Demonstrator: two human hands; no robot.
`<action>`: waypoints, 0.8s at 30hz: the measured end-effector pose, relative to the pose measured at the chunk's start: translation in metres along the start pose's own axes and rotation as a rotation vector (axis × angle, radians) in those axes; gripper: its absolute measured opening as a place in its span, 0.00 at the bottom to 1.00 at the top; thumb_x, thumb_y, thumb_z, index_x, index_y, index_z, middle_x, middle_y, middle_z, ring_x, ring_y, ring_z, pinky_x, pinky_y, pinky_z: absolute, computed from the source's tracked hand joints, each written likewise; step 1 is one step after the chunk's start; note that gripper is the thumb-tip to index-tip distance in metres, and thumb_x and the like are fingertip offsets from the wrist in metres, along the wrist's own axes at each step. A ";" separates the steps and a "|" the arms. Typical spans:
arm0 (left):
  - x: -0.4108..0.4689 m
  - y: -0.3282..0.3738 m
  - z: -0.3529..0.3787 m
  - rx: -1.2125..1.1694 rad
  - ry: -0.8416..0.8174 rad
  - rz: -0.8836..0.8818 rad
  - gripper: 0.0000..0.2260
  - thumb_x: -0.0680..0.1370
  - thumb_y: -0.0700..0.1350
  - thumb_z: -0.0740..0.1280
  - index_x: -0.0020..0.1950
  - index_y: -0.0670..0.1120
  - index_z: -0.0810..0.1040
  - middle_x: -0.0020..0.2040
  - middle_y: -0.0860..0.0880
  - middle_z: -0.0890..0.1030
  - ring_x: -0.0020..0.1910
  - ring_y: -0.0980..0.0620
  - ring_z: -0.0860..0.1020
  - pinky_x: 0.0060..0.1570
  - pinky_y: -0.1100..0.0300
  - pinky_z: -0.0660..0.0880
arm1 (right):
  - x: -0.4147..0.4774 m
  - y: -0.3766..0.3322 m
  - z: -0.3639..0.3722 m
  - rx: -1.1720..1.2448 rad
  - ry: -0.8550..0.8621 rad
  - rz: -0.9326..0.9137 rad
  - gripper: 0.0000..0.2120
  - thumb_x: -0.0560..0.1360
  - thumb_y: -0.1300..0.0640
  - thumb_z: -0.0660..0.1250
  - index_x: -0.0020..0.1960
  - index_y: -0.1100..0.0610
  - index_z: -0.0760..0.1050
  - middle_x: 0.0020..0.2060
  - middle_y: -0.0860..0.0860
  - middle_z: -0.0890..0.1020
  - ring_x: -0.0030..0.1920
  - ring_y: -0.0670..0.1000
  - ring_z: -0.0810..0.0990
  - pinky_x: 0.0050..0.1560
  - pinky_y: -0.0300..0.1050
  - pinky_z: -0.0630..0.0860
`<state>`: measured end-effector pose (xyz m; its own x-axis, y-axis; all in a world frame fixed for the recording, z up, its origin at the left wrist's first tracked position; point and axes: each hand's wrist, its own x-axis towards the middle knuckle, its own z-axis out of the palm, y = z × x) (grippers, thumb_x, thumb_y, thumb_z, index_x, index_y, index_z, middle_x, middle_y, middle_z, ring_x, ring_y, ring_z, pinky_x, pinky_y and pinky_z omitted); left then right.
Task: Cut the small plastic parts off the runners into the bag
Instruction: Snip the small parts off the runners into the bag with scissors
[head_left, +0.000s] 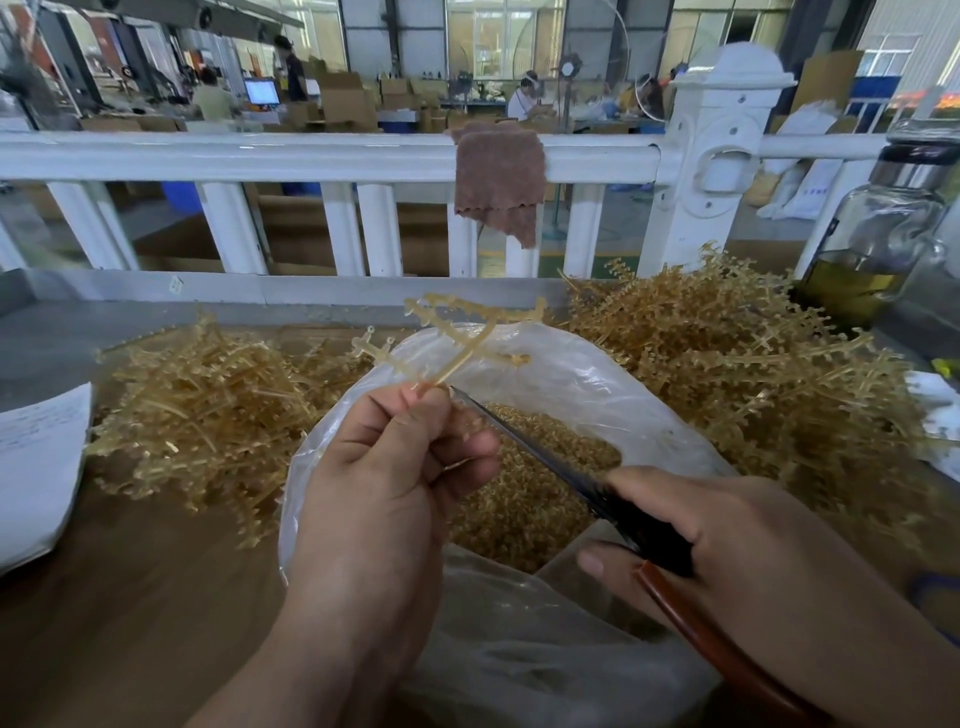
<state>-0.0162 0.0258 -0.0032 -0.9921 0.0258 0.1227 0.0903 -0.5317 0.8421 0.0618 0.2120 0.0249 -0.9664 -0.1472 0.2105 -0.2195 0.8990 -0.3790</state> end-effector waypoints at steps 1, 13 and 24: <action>0.000 0.000 0.000 0.008 0.004 0.003 0.07 0.79 0.42 0.67 0.40 0.47 0.78 0.37 0.45 0.81 0.36 0.50 0.82 0.36 0.59 0.81 | 0.000 0.000 0.000 -0.001 0.001 0.007 0.25 0.67 0.28 0.55 0.46 0.47 0.75 0.38 0.39 0.78 0.36 0.42 0.77 0.34 0.37 0.70; -0.002 0.000 0.000 0.012 -0.038 -0.001 0.05 0.71 0.46 0.70 0.35 0.51 0.81 0.39 0.44 0.81 0.39 0.52 0.80 0.38 0.60 0.81 | -0.004 0.000 -0.005 -0.035 0.012 0.041 0.28 0.66 0.27 0.53 0.49 0.46 0.76 0.33 0.43 0.78 0.39 0.44 0.78 0.37 0.42 0.73; -0.003 0.003 -0.001 0.160 -0.075 0.070 0.06 0.71 0.49 0.69 0.34 0.53 0.80 0.40 0.46 0.80 0.41 0.51 0.79 0.39 0.61 0.79 | -0.004 0.004 -0.011 -0.008 -0.040 0.021 0.19 0.69 0.28 0.60 0.46 0.42 0.72 0.36 0.42 0.77 0.36 0.44 0.77 0.35 0.39 0.69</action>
<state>-0.0131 0.0238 -0.0017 -0.9743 0.0594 0.2174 0.1773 -0.3932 0.9022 0.0665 0.2203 0.0321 -0.9754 -0.1443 0.1665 -0.1981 0.9053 -0.3759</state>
